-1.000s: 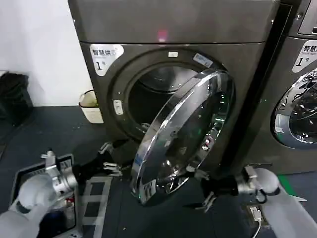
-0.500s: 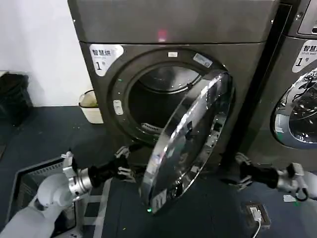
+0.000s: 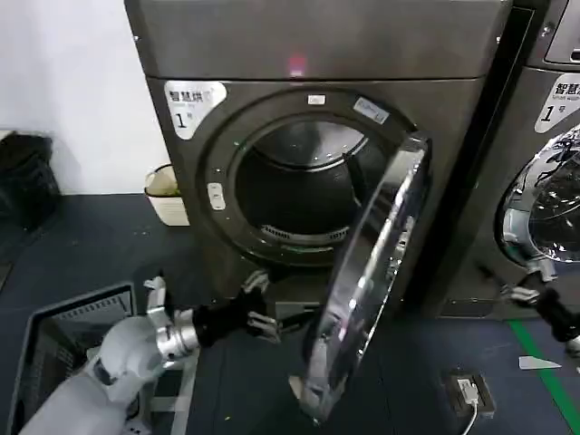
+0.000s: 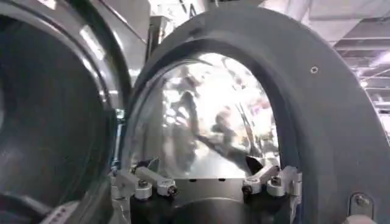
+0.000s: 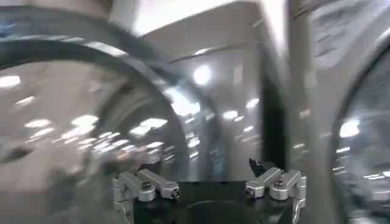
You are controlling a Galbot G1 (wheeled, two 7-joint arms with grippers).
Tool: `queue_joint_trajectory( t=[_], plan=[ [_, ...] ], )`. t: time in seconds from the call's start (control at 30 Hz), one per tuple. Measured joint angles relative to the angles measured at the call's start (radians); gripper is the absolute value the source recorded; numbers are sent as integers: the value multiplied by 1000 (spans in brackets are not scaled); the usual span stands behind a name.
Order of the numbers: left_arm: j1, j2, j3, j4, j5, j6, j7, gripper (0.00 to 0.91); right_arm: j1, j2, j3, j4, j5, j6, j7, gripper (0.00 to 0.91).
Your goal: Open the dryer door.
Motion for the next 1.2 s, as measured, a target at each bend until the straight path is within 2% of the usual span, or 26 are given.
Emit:
queue_joint_trajectory(
  t=[0.2, 0.3, 0.4, 0.5, 0.73, 0.9, 1.2],
  plan=[
    [-30, -31, 74, -5, 12, -13, -12, 907, -72, 8, 202, 55, -57, -19, 222, 907],
    [-51, -47, 113, 8, 16, -24, -16, 907, -107, -3, 288, 52, -147, -8, 325, 907],
    [-81, -62, 164, 28, 14, -31, -28, 907, -138, 3, 351, 63, -227, -70, 433, 907],
    [-116, -84, 215, 52, 18, -33, -36, 907, -159, -2, 416, 64, -285, -107, 520, 907],
    [-200, -143, 333, 113, 24, -40, -80, 907, -211, -19, 579, 30, -276, -189, 694, 907],
    [-261, -192, 421, 159, 30, -41, -107, 907, -234, -24, 659, 7, -250, -211, 773, 907],
    [-362, -326, 541, 260, 74, -72, -135, 907, -299, -40, 777, 2, -238, -239, 801, 907]
  ],
)
